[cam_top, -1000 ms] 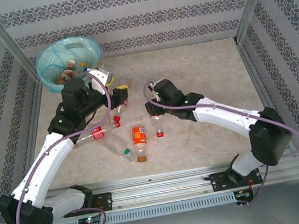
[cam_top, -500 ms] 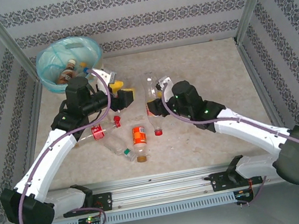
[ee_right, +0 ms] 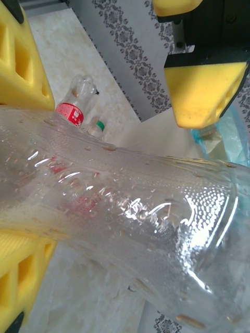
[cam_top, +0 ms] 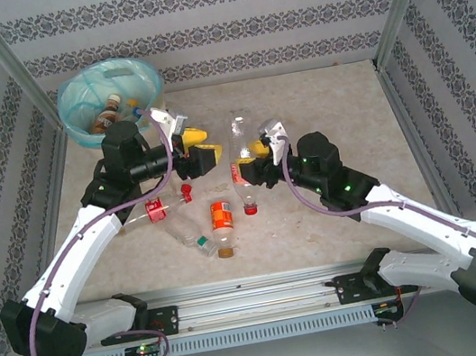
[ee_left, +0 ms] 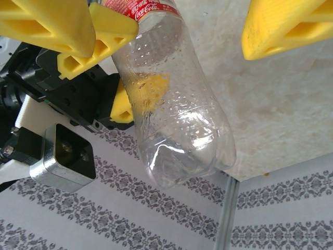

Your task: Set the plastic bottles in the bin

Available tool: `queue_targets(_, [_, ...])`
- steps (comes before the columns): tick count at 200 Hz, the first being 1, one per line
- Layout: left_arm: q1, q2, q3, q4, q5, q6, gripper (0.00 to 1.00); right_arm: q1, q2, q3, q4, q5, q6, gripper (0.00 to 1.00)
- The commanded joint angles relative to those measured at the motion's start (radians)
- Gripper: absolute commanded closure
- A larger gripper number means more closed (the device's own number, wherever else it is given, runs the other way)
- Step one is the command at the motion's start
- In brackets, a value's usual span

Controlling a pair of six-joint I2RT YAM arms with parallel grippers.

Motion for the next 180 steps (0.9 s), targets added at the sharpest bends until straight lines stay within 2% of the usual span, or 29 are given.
queue_targets(1, [-0.012, -0.024, 0.002, 0.057, 0.053, -0.021, 0.25, -0.002, -0.021, -0.016, 0.060, -0.032, -0.016, 0.48])
queue_targets(42, [-0.012, -0.034, -0.021, 0.058, 0.038, 0.002, 0.24, -0.003, -0.019, -0.017, 0.075, -0.066, -0.029, 0.48])
queue_targets(80, [-0.012, 0.016, -0.032, 0.134, 0.018, 0.015, 0.22, -0.020, 0.006, -0.002, 0.112, -0.094, -0.071, 0.48])
queue_targets(141, [-0.012, 0.231, 0.043, 0.323, 0.004, 0.002, 0.23, -0.182, 0.144, 0.090, 0.152, -0.271, -0.115, 0.49])
queue_targets(180, [-0.012, 0.343, 0.127, 0.317, 0.023, 0.012, 0.23, -0.244, 0.222, 0.108, 0.192, -0.351, -0.122, 0.49])
